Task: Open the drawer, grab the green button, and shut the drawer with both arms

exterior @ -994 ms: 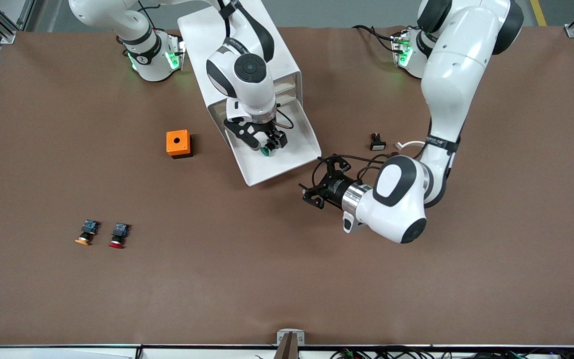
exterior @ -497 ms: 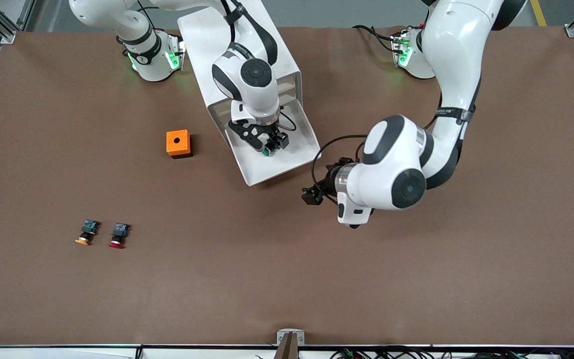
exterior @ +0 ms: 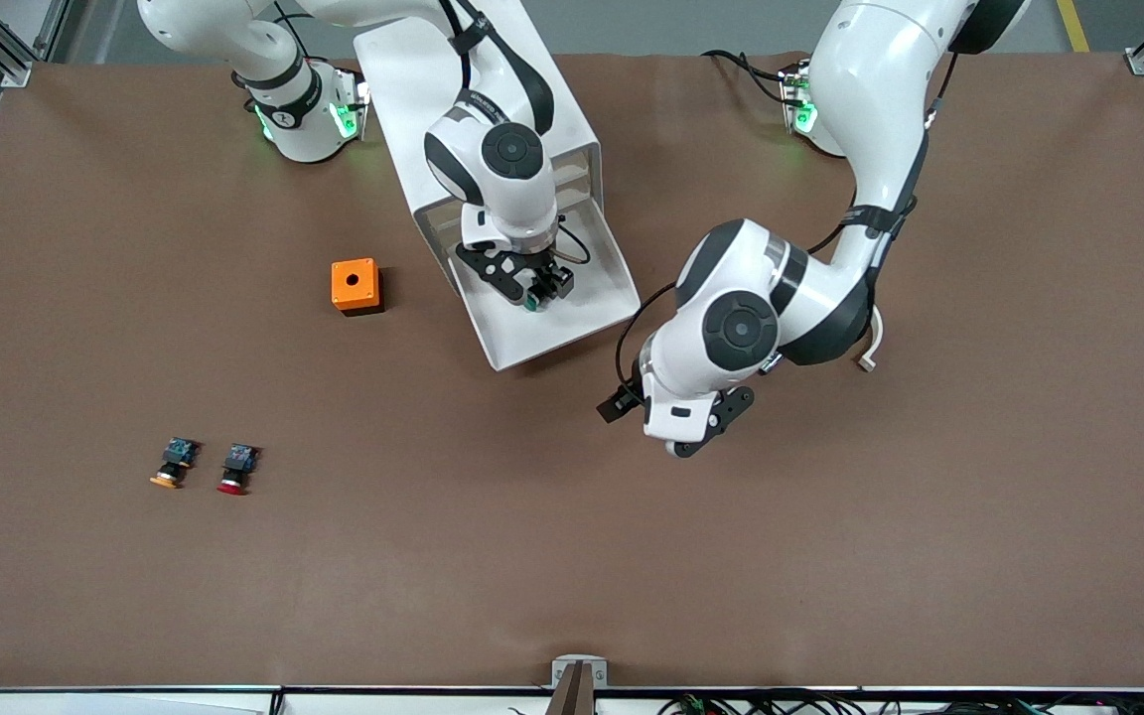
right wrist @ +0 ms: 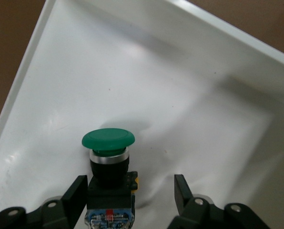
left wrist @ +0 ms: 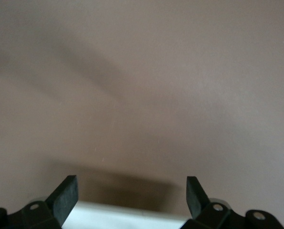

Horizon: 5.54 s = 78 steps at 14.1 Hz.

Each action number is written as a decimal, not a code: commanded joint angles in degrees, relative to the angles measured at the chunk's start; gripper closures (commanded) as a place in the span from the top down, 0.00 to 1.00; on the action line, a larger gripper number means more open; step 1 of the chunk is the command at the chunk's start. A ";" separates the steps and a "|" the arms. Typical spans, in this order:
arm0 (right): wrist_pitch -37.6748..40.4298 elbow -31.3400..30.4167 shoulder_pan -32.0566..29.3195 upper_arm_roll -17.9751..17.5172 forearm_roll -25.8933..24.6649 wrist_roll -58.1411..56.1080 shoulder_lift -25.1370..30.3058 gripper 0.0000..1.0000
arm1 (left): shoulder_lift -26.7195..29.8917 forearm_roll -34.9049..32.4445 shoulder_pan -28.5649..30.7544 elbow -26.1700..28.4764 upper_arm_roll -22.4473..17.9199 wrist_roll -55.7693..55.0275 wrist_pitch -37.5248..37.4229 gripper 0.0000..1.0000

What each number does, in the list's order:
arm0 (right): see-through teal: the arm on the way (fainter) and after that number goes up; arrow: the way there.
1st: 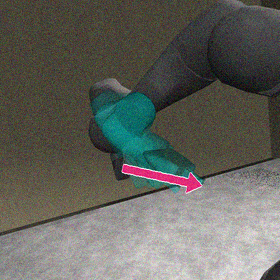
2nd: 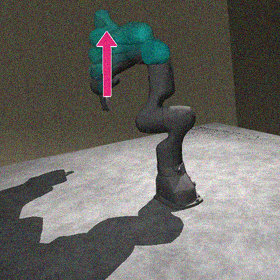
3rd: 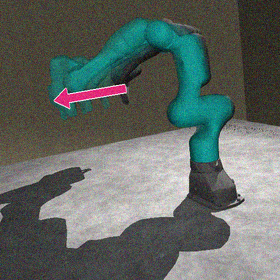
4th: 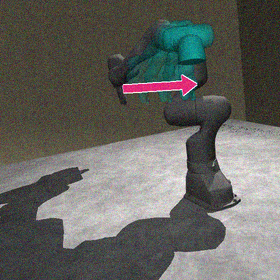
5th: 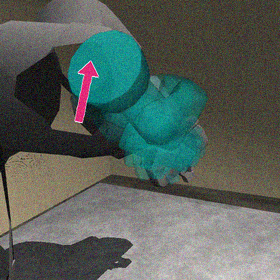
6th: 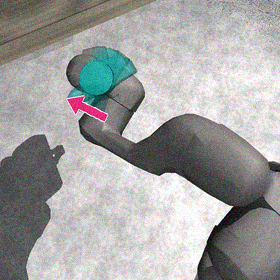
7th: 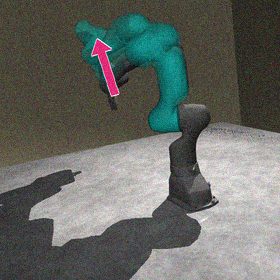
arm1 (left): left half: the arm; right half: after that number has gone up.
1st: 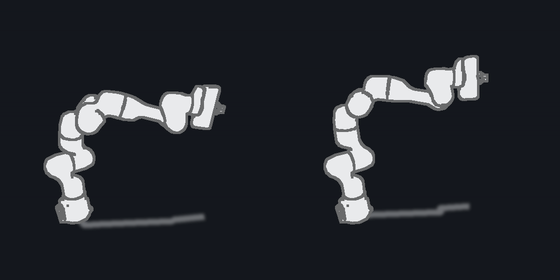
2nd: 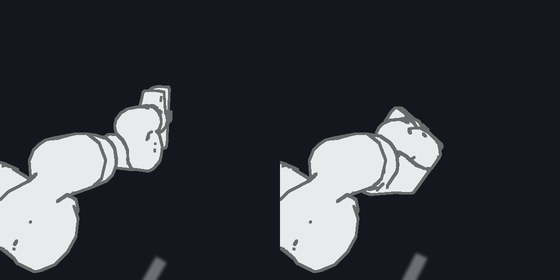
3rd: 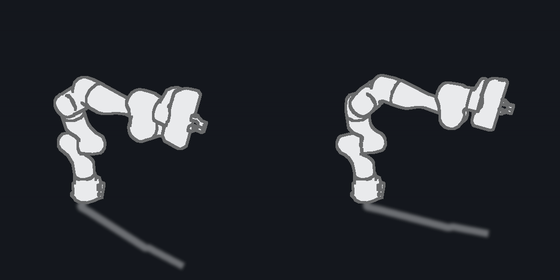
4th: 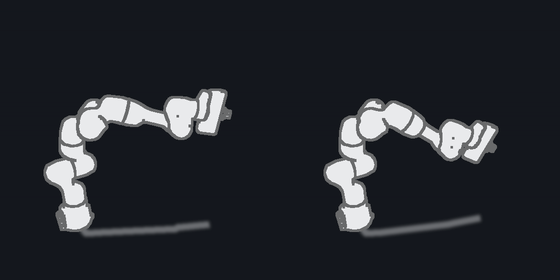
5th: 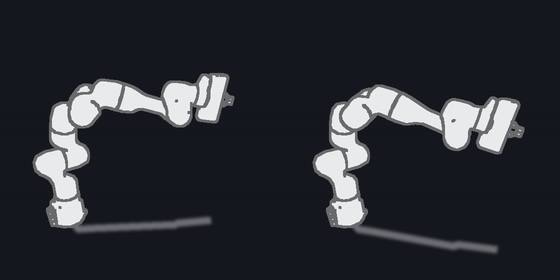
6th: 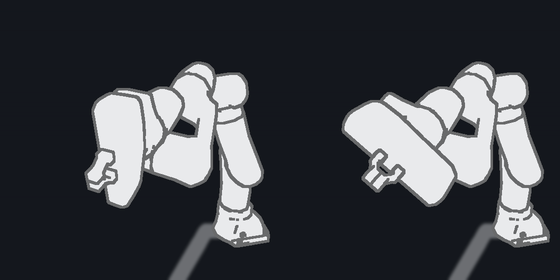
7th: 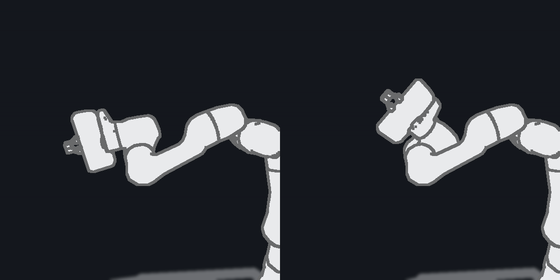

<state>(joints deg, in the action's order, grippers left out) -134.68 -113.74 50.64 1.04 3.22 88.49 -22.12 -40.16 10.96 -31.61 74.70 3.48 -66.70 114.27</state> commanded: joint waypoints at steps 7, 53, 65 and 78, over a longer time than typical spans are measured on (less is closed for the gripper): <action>-0.15 2.29 0.51 0.19 -0.76 0.90 -1.44 0.06 | 1.76 -9.11 -4.08 7.30 -0.06 1.13 2.89 1.00; -4.45 15.04 -44.49 0.02 -5.85 -74.51 -17.78 0.01 | -6.42 -0.94 -12.96 3.08 6.27 0.43 3.25 1.00; -3.40 16.26 -43.52 0.10 -3.30 -75.13 -17.08 1.00 | -7.12 7.31 -14.80 3.08 8.65 0.52 -0.54 1.00; 32.00 28.04 -47.03 0.46 -3.75 -83.12 -3.47 1.00 | -6.60 9.70 -12.44 3.17 8.56 1.04 -0.80 1.00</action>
<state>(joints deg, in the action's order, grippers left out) -106.66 -86.18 5.66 2.16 -0.38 6.70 -27.80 -47.45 19.68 -45.76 78.05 12.11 -66.41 114.46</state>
